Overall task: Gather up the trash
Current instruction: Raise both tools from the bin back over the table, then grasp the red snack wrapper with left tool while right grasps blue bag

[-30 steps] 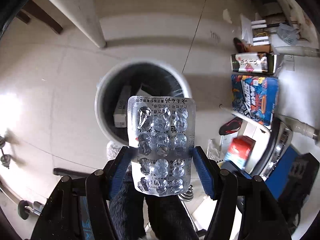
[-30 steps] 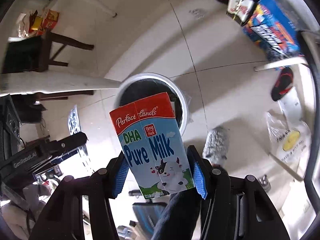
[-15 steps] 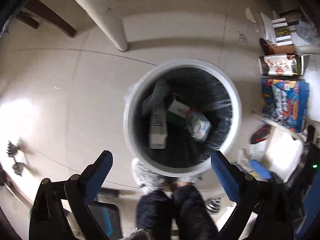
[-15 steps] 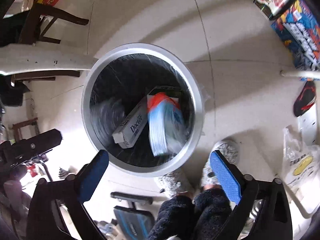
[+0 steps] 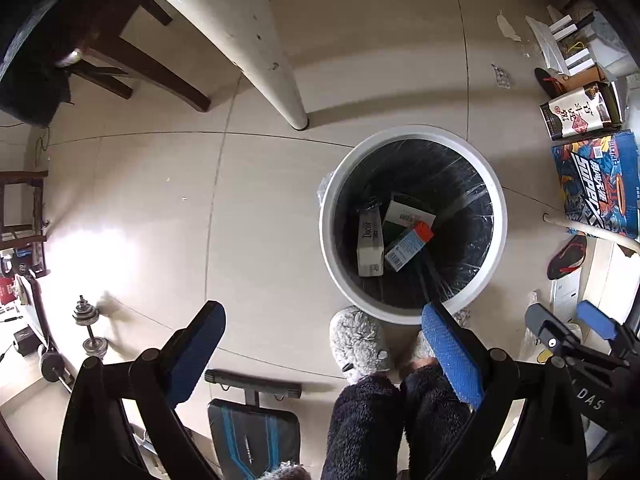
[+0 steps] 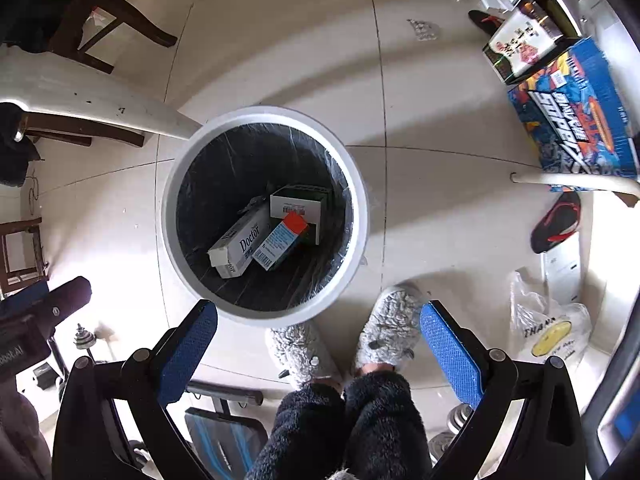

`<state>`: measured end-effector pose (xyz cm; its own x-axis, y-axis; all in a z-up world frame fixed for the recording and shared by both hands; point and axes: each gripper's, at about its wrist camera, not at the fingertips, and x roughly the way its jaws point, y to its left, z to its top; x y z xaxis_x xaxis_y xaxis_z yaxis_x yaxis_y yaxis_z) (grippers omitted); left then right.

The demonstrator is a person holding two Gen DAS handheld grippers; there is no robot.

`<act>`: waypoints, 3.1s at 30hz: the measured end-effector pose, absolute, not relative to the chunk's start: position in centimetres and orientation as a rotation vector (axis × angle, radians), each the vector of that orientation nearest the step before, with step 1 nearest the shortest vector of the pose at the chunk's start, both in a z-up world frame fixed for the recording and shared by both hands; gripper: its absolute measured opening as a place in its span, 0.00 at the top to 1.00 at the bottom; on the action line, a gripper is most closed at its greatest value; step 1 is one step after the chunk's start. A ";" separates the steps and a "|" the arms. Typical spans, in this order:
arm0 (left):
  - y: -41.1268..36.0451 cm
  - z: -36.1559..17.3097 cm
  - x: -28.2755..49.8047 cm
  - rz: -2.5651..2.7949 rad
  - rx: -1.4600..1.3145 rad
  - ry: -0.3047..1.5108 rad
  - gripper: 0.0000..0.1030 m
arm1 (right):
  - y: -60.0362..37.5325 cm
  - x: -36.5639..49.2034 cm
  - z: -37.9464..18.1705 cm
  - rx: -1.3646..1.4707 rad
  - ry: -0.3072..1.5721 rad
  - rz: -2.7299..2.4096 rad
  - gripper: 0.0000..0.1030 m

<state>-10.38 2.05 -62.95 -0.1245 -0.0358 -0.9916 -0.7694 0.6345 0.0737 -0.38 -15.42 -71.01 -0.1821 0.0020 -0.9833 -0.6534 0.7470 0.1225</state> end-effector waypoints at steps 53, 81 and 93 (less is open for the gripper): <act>10.6 -26.0 30.9 0.539 -0.014 1.362 0.02 | -15.4 46.7 -33.2 0.036 1.549 0.173 0.01; 6.9 -34.8 44.0 0.110 -0.255 1.624 0.45 | -18.9 53.4 -36.6 -0.009 1.656 0.214 0.64; 4.3 -35.5 39.5 0.311 -0.411 1.583 0.41 | -15.0 51.3 -38.0 -0.178 1.648 0.223 0.61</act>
